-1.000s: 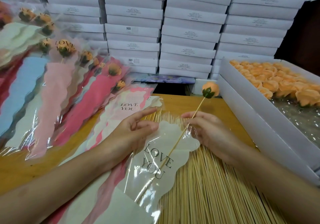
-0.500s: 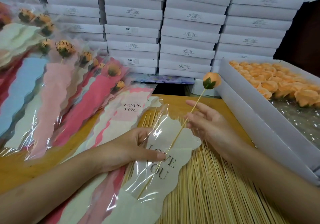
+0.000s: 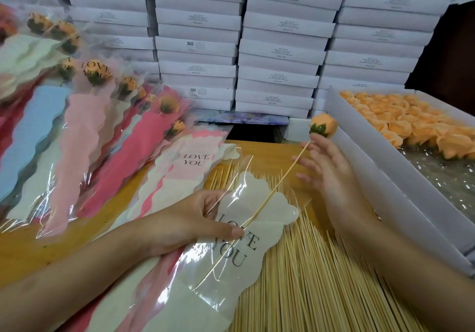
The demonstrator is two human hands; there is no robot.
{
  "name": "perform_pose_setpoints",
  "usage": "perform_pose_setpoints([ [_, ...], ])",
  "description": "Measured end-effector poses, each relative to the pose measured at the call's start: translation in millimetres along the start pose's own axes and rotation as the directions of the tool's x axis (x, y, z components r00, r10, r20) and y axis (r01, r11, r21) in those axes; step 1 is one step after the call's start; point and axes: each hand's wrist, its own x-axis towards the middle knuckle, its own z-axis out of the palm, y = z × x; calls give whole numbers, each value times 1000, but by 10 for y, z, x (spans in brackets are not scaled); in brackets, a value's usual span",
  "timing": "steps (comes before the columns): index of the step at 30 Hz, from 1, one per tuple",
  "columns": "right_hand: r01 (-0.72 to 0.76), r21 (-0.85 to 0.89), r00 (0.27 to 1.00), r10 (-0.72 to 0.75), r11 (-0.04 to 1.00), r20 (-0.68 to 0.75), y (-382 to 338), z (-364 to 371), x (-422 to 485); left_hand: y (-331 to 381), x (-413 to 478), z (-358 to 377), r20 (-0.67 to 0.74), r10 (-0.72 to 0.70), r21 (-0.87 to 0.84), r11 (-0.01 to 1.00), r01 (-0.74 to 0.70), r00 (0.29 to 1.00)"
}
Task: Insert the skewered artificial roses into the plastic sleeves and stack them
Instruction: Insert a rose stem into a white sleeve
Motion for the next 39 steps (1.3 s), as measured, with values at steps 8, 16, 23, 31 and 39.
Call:
perform_pose_setpoints([
  [8, 52, -117, 998, -46, 992, 52, 33, 28, -49, 16, -4, -1, 5, 8, -75, 997, -8, 1000],
  [16, 127, -195, 981, -94, 973, 172, 30, 76, -132, 20, 0, -1, -47, -7, -109, 994, 2, 999],
  [23, 201, -221, 954, -139, 954, 266, 21, 85, -209, 7, 1, -1, -50, -8, -151, 988, 0, 999],
  [31, 279, -282, 959, -255, 918, 122, 14, 61, -178, 3, -6, -7, -73, -14, -158, 987, 3, 997],
  [39, 165, -318, 986, -159, 934, 44, 71, -34, -76, 32, -19, 18, -31, -16, -98, 995, 13, 999],
])
